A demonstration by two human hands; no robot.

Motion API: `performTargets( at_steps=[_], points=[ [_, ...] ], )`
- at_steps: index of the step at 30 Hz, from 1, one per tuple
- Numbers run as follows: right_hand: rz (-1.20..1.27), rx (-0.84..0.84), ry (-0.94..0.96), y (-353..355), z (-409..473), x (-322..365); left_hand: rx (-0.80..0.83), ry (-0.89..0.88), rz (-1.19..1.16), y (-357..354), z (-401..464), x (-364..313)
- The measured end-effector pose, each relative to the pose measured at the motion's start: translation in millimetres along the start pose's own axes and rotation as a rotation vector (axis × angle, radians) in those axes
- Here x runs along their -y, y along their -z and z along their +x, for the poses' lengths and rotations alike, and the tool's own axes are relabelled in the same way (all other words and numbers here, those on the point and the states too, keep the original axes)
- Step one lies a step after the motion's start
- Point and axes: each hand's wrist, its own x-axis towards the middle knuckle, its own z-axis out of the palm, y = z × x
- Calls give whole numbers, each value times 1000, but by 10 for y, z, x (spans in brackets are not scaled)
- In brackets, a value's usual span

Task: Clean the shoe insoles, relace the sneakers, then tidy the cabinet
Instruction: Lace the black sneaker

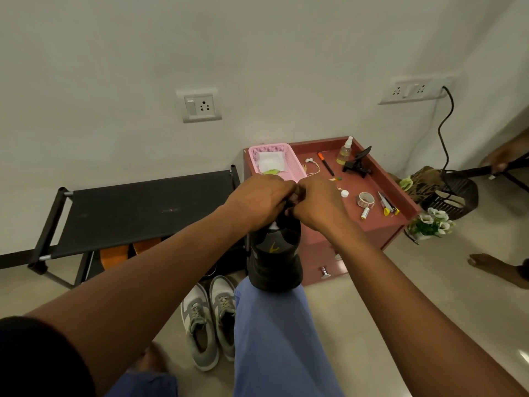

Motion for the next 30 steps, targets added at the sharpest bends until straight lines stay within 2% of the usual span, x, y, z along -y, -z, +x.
performTargets(
  at_steps=[9, 13, 21, 25, 30],
  points=[
    [-12, -82, 25, -112, 28, 101, -98, 251, -184, -108, -8, 83],
    [-56, -124, 142, -155, 7, 66, -117, 339, -248, -137, -2, 139],
    [-259, -51, 321, -230, 0, 50, -80, 585, -416, -142, 58, 164],
    [-122, -75, 283, -184, 35, 23, -31, 517, -384, -70, 45, 179],
    [4, -75, 112, -148, 132, -7, -3, 390, -323, 46, 28, 159]
  ],
)
